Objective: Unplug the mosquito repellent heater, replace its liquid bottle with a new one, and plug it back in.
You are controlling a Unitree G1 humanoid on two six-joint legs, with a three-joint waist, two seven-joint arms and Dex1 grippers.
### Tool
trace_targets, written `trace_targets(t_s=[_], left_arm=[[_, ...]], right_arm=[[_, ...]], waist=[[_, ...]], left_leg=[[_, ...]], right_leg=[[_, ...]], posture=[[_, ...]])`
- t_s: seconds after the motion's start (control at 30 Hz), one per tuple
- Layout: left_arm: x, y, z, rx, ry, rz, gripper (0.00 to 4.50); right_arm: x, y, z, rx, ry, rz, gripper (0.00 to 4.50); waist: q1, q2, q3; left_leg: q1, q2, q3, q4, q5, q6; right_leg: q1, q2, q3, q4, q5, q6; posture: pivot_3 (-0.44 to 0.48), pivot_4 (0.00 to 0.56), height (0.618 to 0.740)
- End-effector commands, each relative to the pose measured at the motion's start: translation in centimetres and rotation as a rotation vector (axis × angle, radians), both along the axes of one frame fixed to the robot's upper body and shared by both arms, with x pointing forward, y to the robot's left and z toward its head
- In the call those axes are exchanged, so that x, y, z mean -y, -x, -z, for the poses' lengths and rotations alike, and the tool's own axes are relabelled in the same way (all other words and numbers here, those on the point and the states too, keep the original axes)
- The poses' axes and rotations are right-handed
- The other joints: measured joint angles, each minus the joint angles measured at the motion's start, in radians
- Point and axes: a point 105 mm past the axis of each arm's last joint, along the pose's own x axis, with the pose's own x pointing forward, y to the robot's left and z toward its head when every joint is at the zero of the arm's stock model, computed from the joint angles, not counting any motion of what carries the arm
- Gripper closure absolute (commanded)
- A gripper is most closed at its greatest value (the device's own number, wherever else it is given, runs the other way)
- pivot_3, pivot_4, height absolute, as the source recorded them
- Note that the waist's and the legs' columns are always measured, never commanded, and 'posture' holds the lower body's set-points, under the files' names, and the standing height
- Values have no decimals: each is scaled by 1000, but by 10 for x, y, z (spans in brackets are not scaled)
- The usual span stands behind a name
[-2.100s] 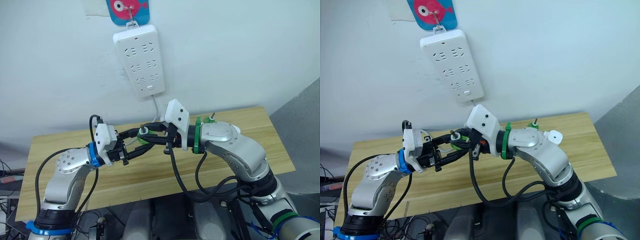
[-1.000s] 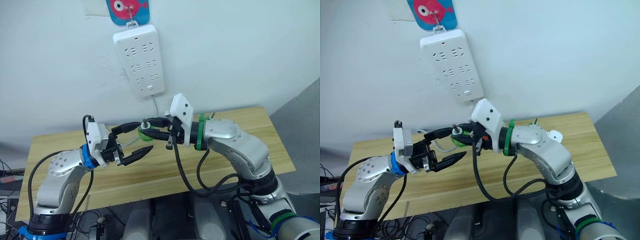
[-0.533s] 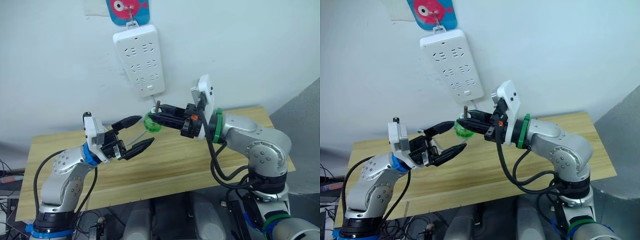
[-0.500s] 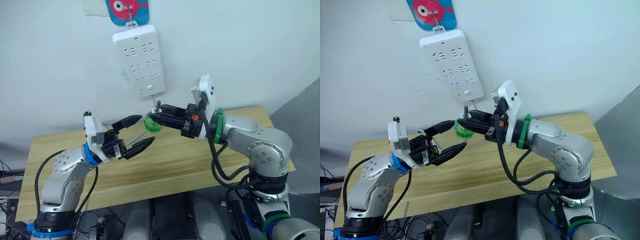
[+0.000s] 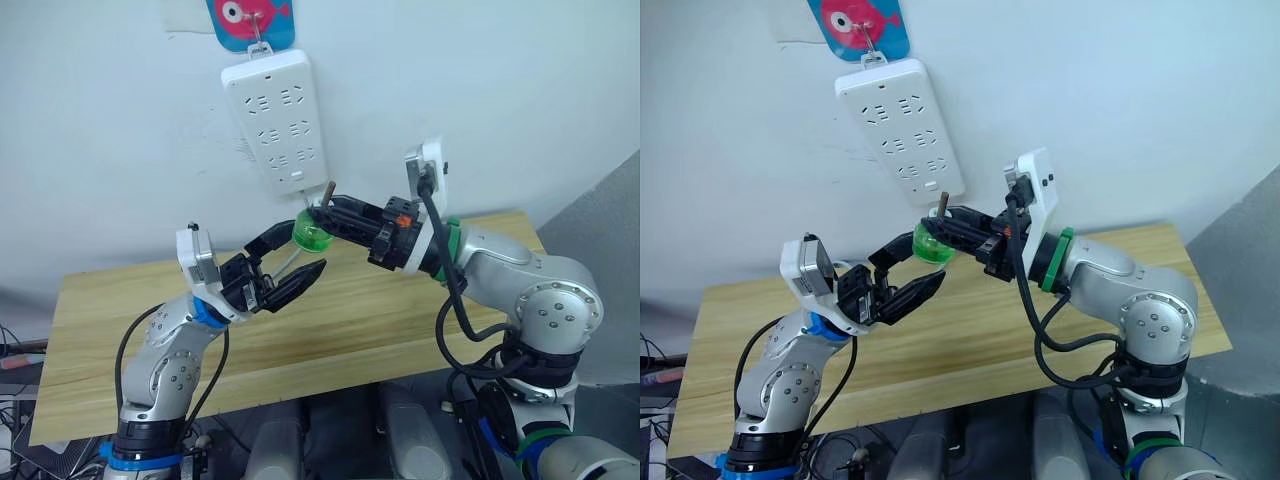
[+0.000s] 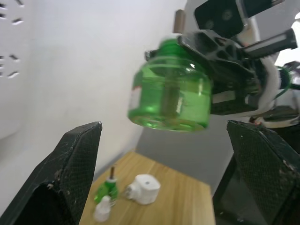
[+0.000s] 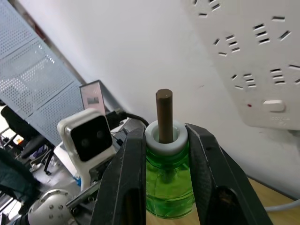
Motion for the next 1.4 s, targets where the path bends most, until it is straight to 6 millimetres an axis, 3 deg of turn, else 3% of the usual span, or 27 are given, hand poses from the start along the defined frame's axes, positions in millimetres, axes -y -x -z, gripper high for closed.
trace_targets(t_s=[0.03,0.27,0.8,1.4], left_arm=[[2,7,-10,47,48,54,18],[12,2,-23,68,129,75,18],[20,-2,-22,57,188,70,18],[27,-6,-32,39,293,62,18]], right_arm=[[2,7,-12,17,-44,-21,3671],[7,12,-17,-65,-114,-44,3671],[8,17,-23,-191,-182,-48,3671],[10,9,-27,-291,-281,4,3671]], waist=[[-4,0,0],[-14,0,0],[-23,0,0],[-22,0,0]], left_leg=[[0,0,0,0,0,0],[0,0,1,1,-1,2],[0,0,2,1,-2,4],[-1,0,2,2,-3,4]], right_leg=[[0,0,0,0,0,0],[1,1,0,0,0,0],[1,1,1,0,0,0],[1,1,1,-1,0,0]], posture=[[-280,331,734],[-294,332,734],[-286,345,734],[-280,353,734]])
